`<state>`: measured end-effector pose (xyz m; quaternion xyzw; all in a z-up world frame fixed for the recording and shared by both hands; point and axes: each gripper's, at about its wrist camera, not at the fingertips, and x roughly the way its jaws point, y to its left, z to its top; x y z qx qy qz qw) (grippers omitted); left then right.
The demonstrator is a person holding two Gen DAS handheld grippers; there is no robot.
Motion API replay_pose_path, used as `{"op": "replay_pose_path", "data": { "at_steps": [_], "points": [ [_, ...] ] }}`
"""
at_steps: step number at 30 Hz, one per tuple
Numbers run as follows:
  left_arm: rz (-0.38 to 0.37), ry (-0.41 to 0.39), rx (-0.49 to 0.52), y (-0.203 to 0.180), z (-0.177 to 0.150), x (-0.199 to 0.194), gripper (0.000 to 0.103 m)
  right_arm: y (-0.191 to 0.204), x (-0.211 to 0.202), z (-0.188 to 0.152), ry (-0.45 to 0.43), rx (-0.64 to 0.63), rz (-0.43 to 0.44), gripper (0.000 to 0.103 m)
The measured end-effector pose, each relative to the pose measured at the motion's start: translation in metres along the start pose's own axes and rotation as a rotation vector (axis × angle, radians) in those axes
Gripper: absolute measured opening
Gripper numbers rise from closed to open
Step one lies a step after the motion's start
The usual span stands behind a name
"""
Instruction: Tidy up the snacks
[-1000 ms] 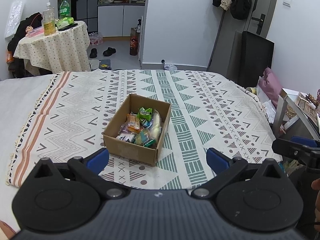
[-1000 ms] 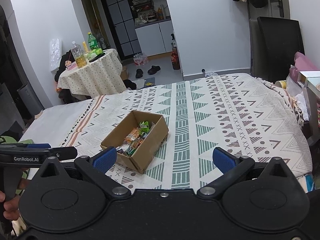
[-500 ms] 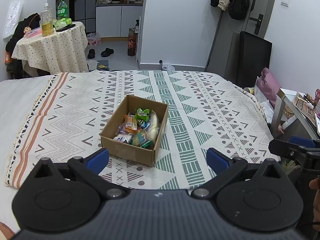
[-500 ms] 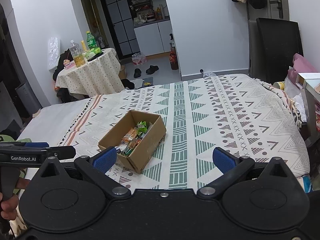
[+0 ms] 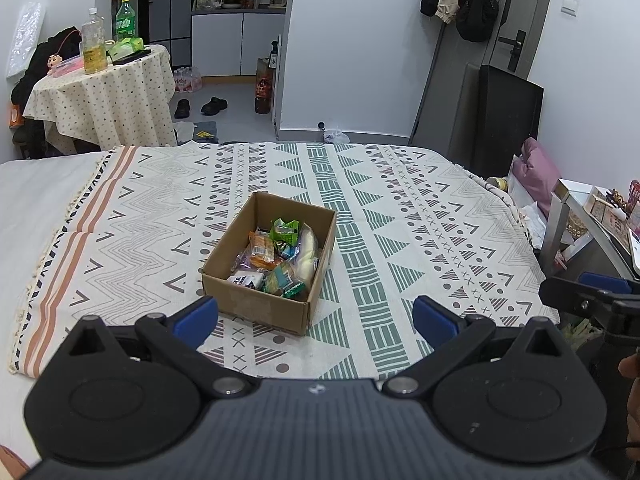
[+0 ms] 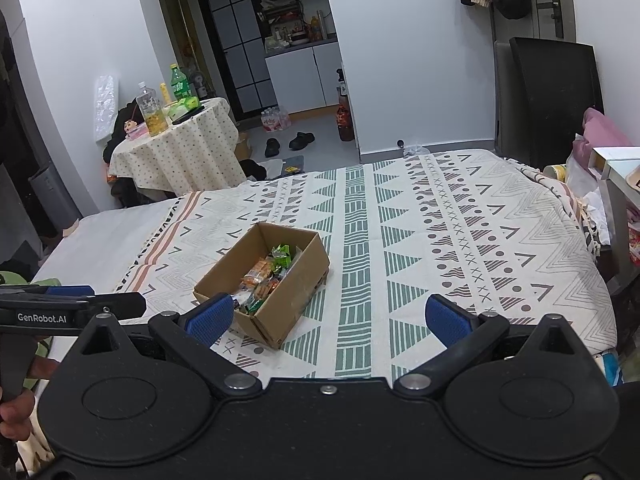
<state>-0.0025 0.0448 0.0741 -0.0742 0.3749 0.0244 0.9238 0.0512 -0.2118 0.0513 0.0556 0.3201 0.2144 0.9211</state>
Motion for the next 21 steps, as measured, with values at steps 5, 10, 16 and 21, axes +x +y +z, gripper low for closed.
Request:
{"op": "replay_pose_path", "data": {
  "at_steps": [5, 10, 16, 21],
  "points": [
    [0.000, 0.000, 0.000, 0.0003, 0.0001, -0.0003, 0.103, 0.0002, 0.0001, -0.0001, 0.000, 0.000, 0.000, 0.103],
    [0.000, 0.000, 0.000, 0.0006, 0.0000, -0.0002, 0.103, 0.0003, 0.0003, -0.0001, 0.000, 0.000, 0.000, 0.103],
    [0.001, -0.009, 0.006, 0.0006, 0.0005, -0.0033, 0.103, -0.0003, 0.0000, -0.0010, 0.003, 0.005, 0.000, 0.103],
    [-0.005, -0.009, 0.007, 0.0020, 0.0004, -0.0050, 0.103, -0.0007, 0.0007, -0.0022, -0.002, 0.007, 0.001, 0.103]
  ]
}}
